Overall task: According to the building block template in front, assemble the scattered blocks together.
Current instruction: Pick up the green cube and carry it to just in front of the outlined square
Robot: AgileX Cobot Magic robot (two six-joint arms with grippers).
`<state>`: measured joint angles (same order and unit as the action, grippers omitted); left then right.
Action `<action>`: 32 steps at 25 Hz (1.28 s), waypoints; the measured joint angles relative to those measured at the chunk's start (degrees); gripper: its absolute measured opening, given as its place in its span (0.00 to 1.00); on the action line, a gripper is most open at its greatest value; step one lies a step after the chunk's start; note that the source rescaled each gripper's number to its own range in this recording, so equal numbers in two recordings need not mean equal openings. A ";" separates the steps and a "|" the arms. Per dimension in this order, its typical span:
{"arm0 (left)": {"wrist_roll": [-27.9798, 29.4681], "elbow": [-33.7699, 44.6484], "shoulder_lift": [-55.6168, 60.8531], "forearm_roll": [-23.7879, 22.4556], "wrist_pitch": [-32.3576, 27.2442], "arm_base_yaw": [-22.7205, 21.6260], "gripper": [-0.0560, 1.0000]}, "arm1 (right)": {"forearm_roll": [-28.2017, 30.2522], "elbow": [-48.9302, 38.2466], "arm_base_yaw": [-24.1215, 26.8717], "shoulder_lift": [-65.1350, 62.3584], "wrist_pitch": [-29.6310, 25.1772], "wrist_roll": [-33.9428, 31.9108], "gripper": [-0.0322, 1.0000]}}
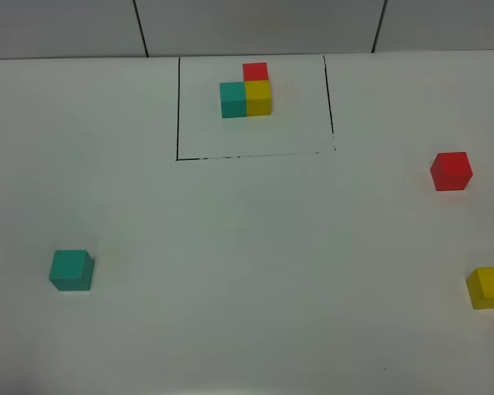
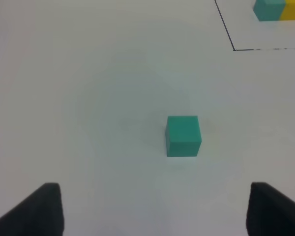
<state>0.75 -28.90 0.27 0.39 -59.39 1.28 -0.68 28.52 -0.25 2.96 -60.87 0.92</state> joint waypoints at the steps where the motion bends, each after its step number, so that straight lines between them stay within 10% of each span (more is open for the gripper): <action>1: 0.00 0.00 0.00 0.00 0.00 0.00 0.81 | 0.00 0.00 0.00 0.00 0.00 0.00 0.74; 24: 0.78 -0.57 -1.00 0.01 1.58 0.00 0.81 | 0.00 0.00 0.00 0.00 0.00 0.00 0.74; 32: 4.30 -3.04 -20.55 0.22 9.65 0.00 0.81 | 0.00 0.00 0.00 0.00 0.00 0.00 0.74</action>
<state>5.05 -31.94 -20.28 0.61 -49.74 1.28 -0.68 28.52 -0.25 2.96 -60.87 0.92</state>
